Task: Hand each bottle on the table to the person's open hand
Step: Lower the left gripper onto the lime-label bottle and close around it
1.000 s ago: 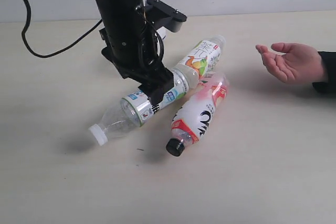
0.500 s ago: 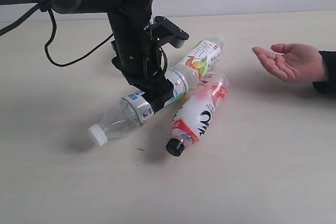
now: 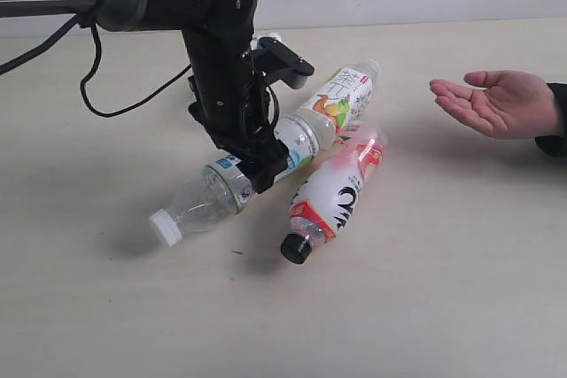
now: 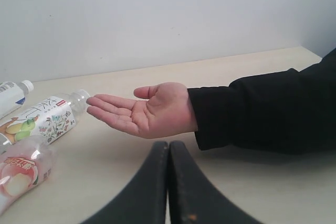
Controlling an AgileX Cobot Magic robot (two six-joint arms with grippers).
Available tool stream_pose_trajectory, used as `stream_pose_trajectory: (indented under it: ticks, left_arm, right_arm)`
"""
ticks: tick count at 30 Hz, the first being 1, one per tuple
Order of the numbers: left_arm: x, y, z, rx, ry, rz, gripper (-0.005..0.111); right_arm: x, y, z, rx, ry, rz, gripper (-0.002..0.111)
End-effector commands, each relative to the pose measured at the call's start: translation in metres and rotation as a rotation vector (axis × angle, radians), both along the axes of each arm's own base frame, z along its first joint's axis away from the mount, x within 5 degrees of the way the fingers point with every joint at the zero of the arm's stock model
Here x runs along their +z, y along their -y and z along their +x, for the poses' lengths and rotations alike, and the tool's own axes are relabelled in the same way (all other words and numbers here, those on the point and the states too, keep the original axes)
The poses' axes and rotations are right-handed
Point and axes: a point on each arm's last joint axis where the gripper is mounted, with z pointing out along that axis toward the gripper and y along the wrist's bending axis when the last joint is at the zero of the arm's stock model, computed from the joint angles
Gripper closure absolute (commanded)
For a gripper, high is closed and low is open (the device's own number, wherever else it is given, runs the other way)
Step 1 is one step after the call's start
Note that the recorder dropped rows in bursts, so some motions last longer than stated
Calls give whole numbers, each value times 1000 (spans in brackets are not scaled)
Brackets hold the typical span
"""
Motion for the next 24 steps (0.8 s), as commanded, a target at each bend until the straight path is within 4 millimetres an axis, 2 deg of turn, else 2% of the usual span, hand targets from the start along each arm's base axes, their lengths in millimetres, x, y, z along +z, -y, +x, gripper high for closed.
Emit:
stream_pose_trajectory:
  ticks: [1,7,15,19,24]
  left_arm:
    - [-5,1,3,5,-4,-11,25]
    - [-20,2,4,6,-24,4,25]
    - [-20,2,4,6,-22,3,29]
    - [-20,1,3,6,-34,12,39]
    - [-21,-1,1,5,-60,33,60]
  right_arm:
    - [0,0,0,3,10,-2,108]
    - [0,0,0,3,10,-2,108]
    - [0,0,0,3,10,-2,108]
    - [0,0,0,3,10,-2,108]
    - [0,0,0,3,10,-2,108]
